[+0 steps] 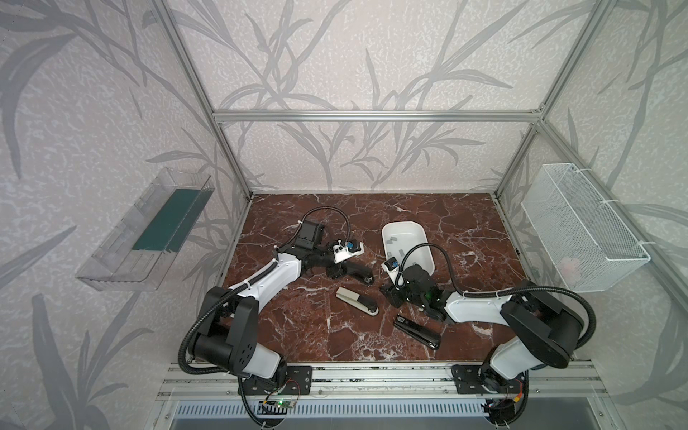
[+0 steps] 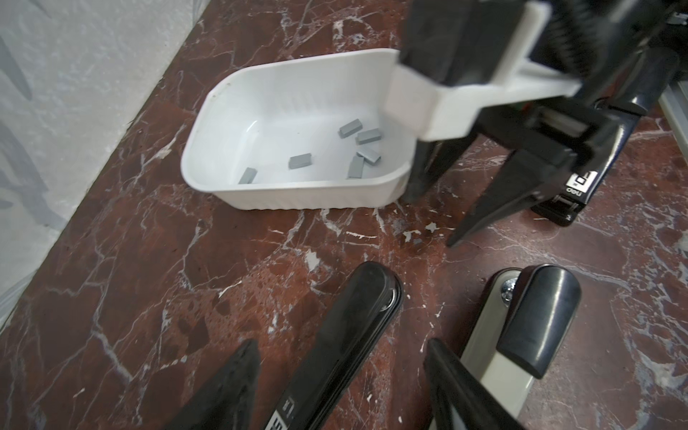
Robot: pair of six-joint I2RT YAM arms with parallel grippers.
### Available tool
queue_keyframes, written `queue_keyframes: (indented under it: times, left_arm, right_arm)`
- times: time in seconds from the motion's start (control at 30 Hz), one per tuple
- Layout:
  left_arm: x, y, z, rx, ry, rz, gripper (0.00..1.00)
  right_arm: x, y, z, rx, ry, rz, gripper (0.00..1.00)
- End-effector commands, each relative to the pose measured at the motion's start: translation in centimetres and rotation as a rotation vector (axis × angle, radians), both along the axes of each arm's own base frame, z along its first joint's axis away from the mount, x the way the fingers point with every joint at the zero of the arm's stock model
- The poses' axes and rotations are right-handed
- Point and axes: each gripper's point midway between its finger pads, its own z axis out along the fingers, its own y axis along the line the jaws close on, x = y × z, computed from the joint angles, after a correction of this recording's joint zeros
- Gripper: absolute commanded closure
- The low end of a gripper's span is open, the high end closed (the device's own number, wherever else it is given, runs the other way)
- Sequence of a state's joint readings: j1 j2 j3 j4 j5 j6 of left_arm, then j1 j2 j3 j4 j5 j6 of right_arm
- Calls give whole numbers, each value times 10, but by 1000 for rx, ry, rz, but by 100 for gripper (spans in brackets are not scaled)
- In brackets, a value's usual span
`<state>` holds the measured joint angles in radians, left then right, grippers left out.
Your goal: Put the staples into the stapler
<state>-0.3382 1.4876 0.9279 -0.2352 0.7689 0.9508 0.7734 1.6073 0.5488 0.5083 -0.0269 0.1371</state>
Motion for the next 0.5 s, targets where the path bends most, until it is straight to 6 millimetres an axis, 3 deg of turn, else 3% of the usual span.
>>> queue_keyframes:
  times: [0.0,0.17,0.3,0.47]
  left_arm:
    - [-8,-5,-7,33,-40,-71,28]
    - [-1,-7,-20,55,-36,-72,27]
    - [1,-9,-30,68,-45,-86,26]
    - [1,-13,-47,148,-68,-148,31]
  right_arm:
    - [20,6,9,38,-61,-11,49]
    - [27,2,4,44,-85,15,46]
    - [19,16,6,98,-139,132,41]
    - [18,21,4,127,-149,151,41]
